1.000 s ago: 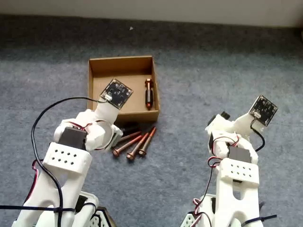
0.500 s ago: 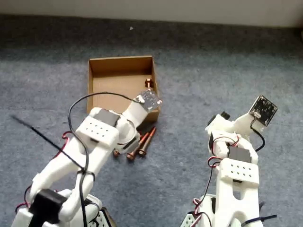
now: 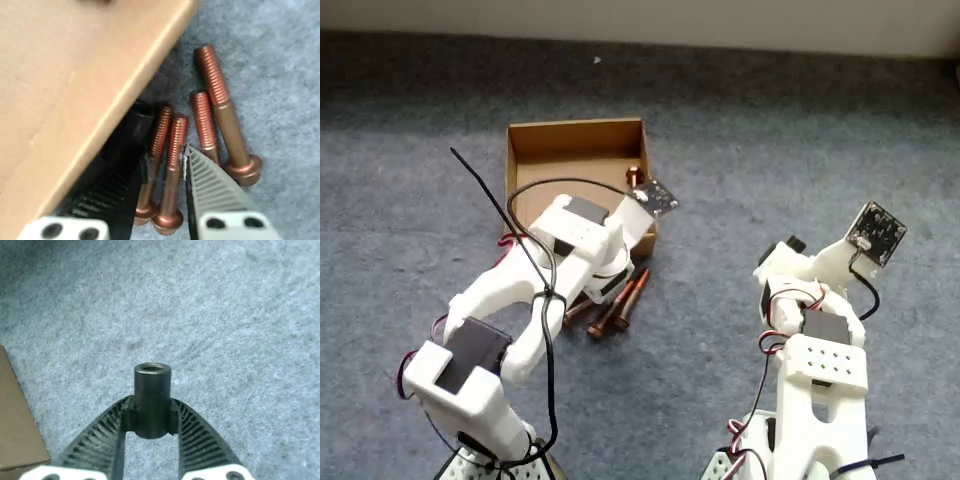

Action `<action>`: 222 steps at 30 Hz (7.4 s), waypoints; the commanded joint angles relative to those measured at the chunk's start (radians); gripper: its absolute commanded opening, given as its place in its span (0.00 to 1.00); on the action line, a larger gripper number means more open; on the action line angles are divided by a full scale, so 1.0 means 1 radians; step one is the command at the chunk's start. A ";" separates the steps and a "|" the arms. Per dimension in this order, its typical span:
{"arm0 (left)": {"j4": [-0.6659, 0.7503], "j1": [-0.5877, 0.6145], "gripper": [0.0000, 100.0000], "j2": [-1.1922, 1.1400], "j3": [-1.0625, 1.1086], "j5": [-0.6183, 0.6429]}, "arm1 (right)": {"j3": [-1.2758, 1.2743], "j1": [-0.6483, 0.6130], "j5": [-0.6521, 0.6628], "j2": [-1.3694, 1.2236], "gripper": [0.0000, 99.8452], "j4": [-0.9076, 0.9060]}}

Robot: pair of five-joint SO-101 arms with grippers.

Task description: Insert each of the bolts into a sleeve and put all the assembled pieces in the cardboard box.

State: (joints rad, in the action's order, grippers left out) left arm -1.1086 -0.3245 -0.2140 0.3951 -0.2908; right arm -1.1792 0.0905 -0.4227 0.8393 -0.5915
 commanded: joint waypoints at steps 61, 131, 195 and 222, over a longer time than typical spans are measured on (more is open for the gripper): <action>-0.025 -0.125 0.16 0.243 0.127 0.215 | 0.012 0.004 -0.002 0.031 0.01 0.021; 0.316 0.179 0.34 2.000 1.047 1.290 | 0.012 0.002 -0.002 0.031 0.01 0.021; 0.318 0.088 0.24 0.452 0.395 1.390 | 0.012 0.002 -0.002 0.025 0.01 0.021; 0.420 0.116 0.18 0.341 0.447 1.389 | 0.012 0.002 -0.002 0.025 0.01 0.021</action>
State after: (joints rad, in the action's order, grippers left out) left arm -0.7004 -0.2140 0.1864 0.8585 1.0917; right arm -1.1792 0.0905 -0.4227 0.8393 -0.5915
